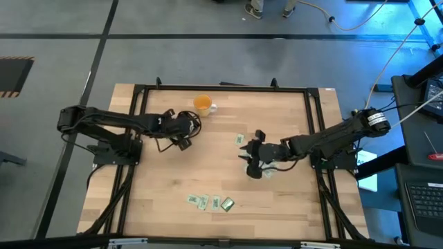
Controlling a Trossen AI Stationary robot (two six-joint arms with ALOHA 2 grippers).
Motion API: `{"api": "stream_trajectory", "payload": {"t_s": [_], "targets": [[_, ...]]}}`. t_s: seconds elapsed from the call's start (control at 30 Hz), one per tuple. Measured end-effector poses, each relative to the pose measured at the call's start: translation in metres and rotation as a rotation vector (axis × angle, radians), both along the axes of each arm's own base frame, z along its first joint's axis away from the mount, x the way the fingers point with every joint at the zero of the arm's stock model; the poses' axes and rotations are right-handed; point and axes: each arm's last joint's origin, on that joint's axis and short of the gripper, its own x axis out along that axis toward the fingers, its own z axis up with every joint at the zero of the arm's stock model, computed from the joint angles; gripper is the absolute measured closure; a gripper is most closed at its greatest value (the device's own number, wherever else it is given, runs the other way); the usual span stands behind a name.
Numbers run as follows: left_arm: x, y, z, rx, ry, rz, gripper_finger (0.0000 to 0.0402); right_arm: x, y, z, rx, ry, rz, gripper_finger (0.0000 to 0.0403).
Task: Pick and place Stevia / Truvia into bins
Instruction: Put the green stevia packet into the black bin
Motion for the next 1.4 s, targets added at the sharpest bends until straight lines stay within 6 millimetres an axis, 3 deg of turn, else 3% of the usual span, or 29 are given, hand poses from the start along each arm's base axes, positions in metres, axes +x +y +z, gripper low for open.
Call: {"api": "stream_trajectory", "payload": {"t_s": [0.27, 0.63, 1.0, 1.4], "targets": [[0.027, -0.019, 0.018, 0.046, -0.278, -0.182, 0.0336, 0.012, -0.024, -0.024, -0.022, 0.1, -0.084, 0.0241], [0.058, -0.029, -0.008, 0.023, -0.296, -0.296, 0.0335, 0.022, -0.062, -0.059, -0.013, 0.217, -0.226, 0.0241], [0.063, -0.029, -0.016, 0.021, -0.29, -0.309, 0.0333, 0.032, -0.086, -0.102, 0.051, 0.3, -0.283, 0.0243], [0.063, -0.03, -0.015, 0.02, -0.292, -0.311, 0.0336, 0.033, -0.092, -0.107, 0.056, 0.315, -0.307, 0.0332]]}}
